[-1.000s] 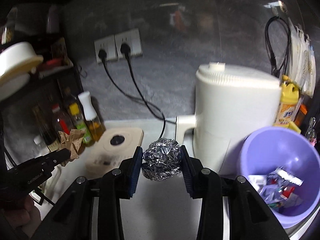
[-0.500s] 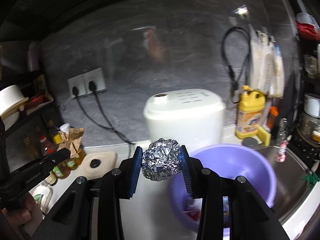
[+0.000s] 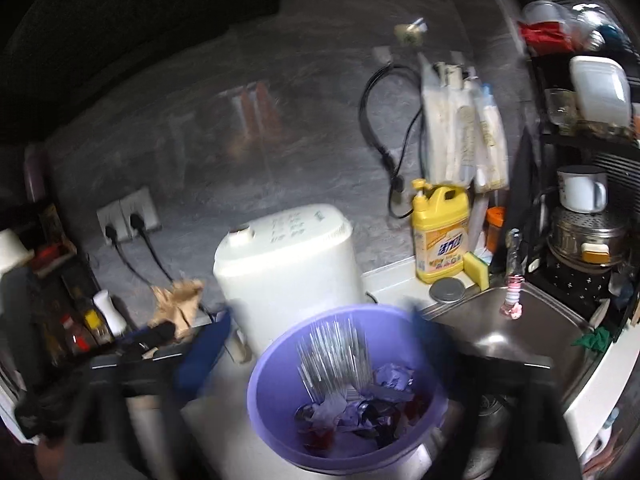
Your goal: Collect trash
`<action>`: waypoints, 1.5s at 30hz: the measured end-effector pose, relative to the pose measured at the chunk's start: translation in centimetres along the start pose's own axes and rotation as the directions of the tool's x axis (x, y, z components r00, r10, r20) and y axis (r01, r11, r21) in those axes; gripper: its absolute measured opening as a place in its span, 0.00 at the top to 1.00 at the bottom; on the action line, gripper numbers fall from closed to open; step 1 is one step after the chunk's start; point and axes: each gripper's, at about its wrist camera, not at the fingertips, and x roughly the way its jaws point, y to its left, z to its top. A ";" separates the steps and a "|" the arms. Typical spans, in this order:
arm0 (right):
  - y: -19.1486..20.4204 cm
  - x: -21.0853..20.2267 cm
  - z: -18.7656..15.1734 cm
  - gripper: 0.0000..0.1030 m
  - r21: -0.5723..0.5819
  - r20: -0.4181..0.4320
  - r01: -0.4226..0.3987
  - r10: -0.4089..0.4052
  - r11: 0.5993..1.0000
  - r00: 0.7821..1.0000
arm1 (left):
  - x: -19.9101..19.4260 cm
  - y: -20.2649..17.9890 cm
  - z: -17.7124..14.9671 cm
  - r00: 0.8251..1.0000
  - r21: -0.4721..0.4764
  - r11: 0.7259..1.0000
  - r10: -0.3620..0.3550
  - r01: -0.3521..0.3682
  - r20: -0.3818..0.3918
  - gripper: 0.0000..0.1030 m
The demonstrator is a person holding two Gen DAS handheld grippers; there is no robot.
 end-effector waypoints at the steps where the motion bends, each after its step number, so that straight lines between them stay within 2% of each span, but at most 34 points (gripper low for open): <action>1: -0.3 -0.2 0.1 0.07 0.003 -0.001 -0.004 0.004 1.000 1.000 | 0.2 -0.2 0.0 1.000 0.002 1.000 -0.010 0.010 -0.002 0.79; 13: -4.8 -2.8 -0.1 0.07 0.062 -0.027 0.146 -0.145 0.987 0.989 | 3.5 -4.5 0.0 0.990 0.048 0.990 -0.130 0.132 -0.054 0.77; 14: -5.0 -3.2 -0.1 0.07 0.062 -0.024 0.157 -0.156 0.986 0.987 | 3.7 -4.8 0.0 0.989 0.052 0.989 -0.137 0.140 -0.061 0.72; 17: -5.5 -4.2 -0.3 0.07 0.067 -0.017 0.180 -0.179 0.981 0.984 | 4.6 -5.0 0.1 0.981 0.036 0.983 -0.175 0.179 -0.082 0.29; 20: -6.0 -4.9 -0.6 0.07 0.071 -0.020 0.200 -0.199 0.977 0.980 | 4.4 -4.4 0.3 0.982 0.007 0.984 -0.176 0.177 -0.065 0.21; 26: -6.2 -4.9 -1.5 0.07 0.085 -0.050 0.208 -0.204 0.975 0.978 | 2.8 -2.5 0.2 0.988 -0.011 0.990 -0.143 0.142 -0.053 0.06; 31: -5.5 -4.3 -1.7 0.07 0.080 -0.081 0.182 -0.176 0.980 0.981 | 0.7 -0.8 0.5 0.995 0.015 0.996 -0.084 0.084 -0.057 0.06; 37: -3.8 -3.8 -0.8 0.07 0.066 -0.114 0.114 -0.106 0.991 0.988 | -2.5 1.1 1.2 0.999 0.018 1.000 0.002 -0.001 -0.049 0.06; 45: -1.5 -4.4 0.3 0.07 0.029 -0.149 0.007 -0.002 1.000 0.989 | -8.3 3.7 1.5 0.990 0.002 0.990 0.142 -0.142 -0.026 0.06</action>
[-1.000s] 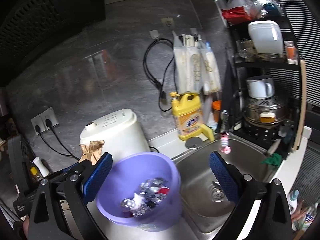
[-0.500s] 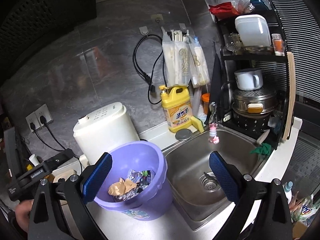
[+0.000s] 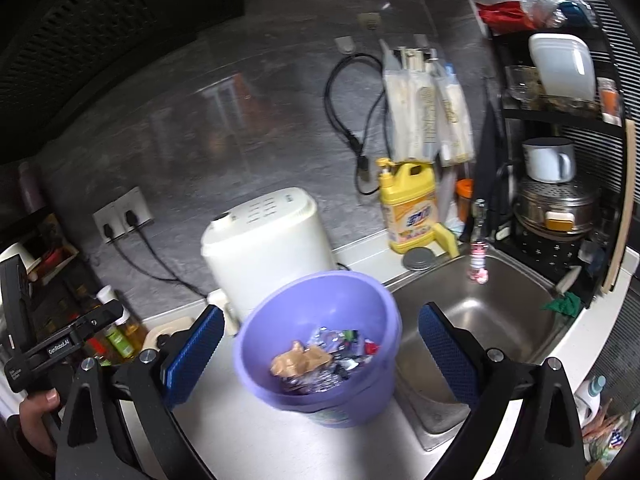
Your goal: Collect trash
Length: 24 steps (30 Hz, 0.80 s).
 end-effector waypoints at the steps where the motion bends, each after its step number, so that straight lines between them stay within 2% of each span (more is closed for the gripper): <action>1: 0.3 -0.2 0.1 0.07 -0.015 0.000 -0.014 0.014 1.000 1.000 | -0.6 0.2 -0.1 1.000 -0.003 1.000 0.010 -0.010 0.006 0.06; 8: 2.4 -1.3 0.6 0.07 -0.064 -0.027 -0.086 0.084 0.994 0.996 | -4.9 2.0 -0.9 0.995 -0.025 0.994 0.102 -0.102 0.021 0.06; 17: 5.0 -1.7 -0.7 0.07 -0.126 -0.080 -0.177 0.168 0.976 0.983 | -9.5 4.0 -2.3 0.982 -0.067 0.981 0.186 -0.183 0.042 0.06; 21: 5.4 -1.9 -1.5 0.08 -0.125 -0.072 -0.166 0.158 0.978 0.985 | -11.3 4.5 -2.9 0.976 -0.080 0.974 0.214 -0.210 0.042 0.06; 24: 5.7 -2.0 -2.2 0.08 -0.136 -0.101 -0.192 0.179 0.972 0.979 | -12.8 5.0 -3.6 0.969 -0.097 0.967 0.240 -0.235 0.048 0.06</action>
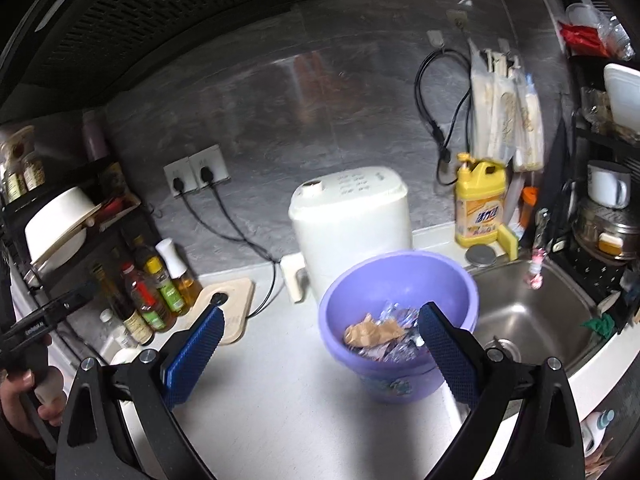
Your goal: Collect trash
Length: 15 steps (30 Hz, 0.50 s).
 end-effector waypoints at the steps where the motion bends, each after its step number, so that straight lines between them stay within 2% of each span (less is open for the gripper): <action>1: 0.2 0.0 -0.2 0.08 -0.010 -0.003 -0.003 0.003 1.000 1.000 | -0.2 0.2 -0.1 1.000 -0.004 1.000 0.004 -0.004 0.001 0.06; 15: 1.4 0.7 -1.1 0.07 -0.045 -0.025 -0.036 0.035 0.998 0.999 | -0.8 1.0 -0.9 1.000 -0.017 1.000 0.025 -0.025 -0.004 0.06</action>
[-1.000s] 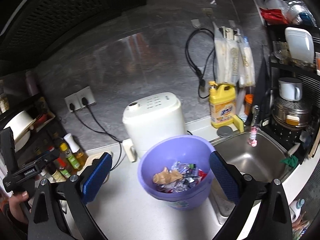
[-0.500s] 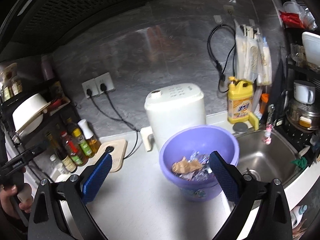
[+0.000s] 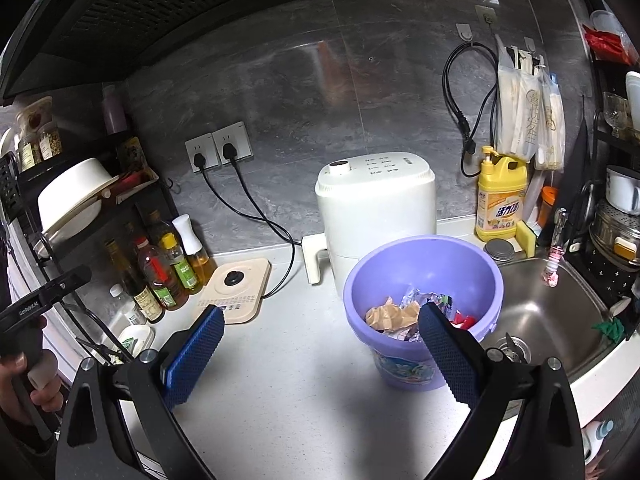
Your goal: Collect trash
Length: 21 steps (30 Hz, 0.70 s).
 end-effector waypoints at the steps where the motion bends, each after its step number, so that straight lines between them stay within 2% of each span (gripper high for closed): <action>1: 0.0 0.1 0.1 0.08 0.000 0.000 0.000 0.000 1.000 1.000 | 0.0 -0.1 0.0 1.000 0.000 1.000 0.002 -0.002 0.001 0.06; 21: 0.2 0.8 0.2 0.08 -0.001 0.006 -0.029 0.029 1.000 1.000 | 0.4 -0.6 0.3 1.000 -0.002 1.000 0.000 -0.001 -0.008 0.06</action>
